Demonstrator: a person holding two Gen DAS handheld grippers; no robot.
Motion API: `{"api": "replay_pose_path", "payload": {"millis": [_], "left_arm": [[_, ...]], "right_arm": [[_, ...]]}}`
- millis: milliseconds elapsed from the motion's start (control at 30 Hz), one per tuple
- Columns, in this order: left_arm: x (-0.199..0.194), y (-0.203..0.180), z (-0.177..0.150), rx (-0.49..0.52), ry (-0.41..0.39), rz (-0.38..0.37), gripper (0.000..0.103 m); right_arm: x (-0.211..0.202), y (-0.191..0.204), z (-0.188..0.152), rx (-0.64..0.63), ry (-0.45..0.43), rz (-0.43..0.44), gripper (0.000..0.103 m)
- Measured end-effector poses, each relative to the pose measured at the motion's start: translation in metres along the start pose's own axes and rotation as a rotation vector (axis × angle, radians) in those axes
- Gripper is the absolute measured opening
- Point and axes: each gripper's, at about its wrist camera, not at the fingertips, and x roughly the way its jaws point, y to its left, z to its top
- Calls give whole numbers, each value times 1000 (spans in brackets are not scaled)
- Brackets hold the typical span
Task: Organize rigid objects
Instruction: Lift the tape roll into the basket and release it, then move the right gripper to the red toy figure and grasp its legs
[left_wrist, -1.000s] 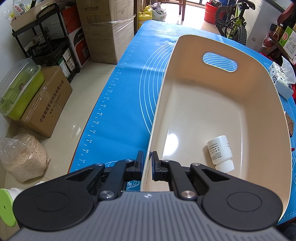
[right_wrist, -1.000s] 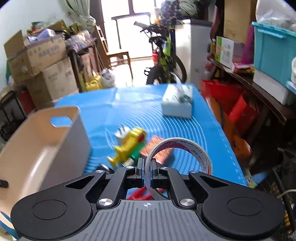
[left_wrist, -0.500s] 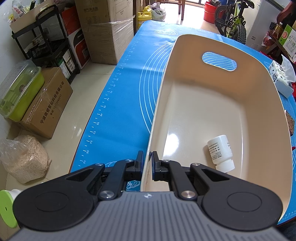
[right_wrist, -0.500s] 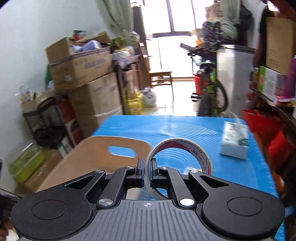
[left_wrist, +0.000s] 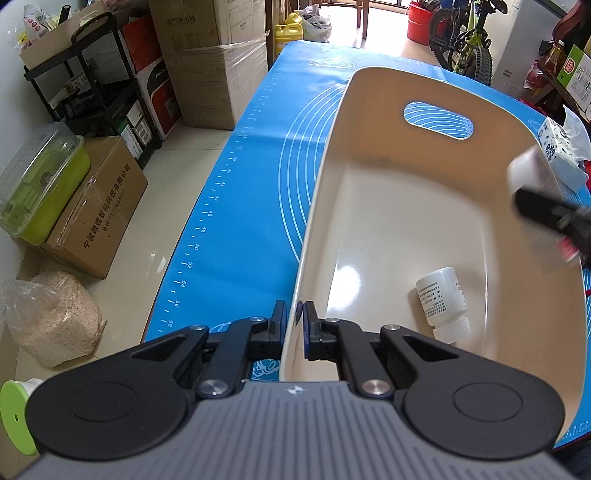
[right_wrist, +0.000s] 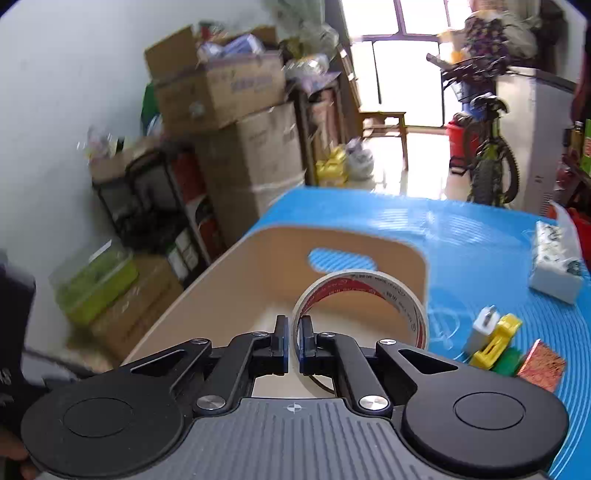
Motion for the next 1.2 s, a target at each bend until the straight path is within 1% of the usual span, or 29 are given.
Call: {"api": "replay_pose_path", "payload": {"millis": [200,300,367,500,533,600,633,700,767,833,1000,1200], "left_arm": [[0,0,0,-1,0,0,10],[0,0,0,-1,0,0,10],[0,0,0,0,0,0,10],[0,0,0,-1,0,0,11],[0,0,0,-1,0,1,11],[0,0,0,0,0,1,11],[0,0,0,-1,0,1,11],[0,0,0,-2,0,0,11],[0,0,0,-1,0,1,11],[0,0,0,-1,1,1,11],[0,0,1,-3,1,-1,11],[0,0,0,-3,1,-1,11]], "right_arm": [[21,16,-20,-35,111,20,17],[31,20,-29,-52,181,26,18],[34,21,-33,-59,204,27,19],[28,12,-35,-25,222,24,31],[26,10,-34,-10,216,30,37],[17,7,-31,10,187,45,46],[13,6,-29,11,172,43,49],[5,6,-24,6,136,35,54],[-5,4,-18,5,107,29,55],[-13,-1,-14,17,81,19,60],[-36,-26,-6,66,19,-29,64],[-49,-67,-9,112,6,-125,66]]}}
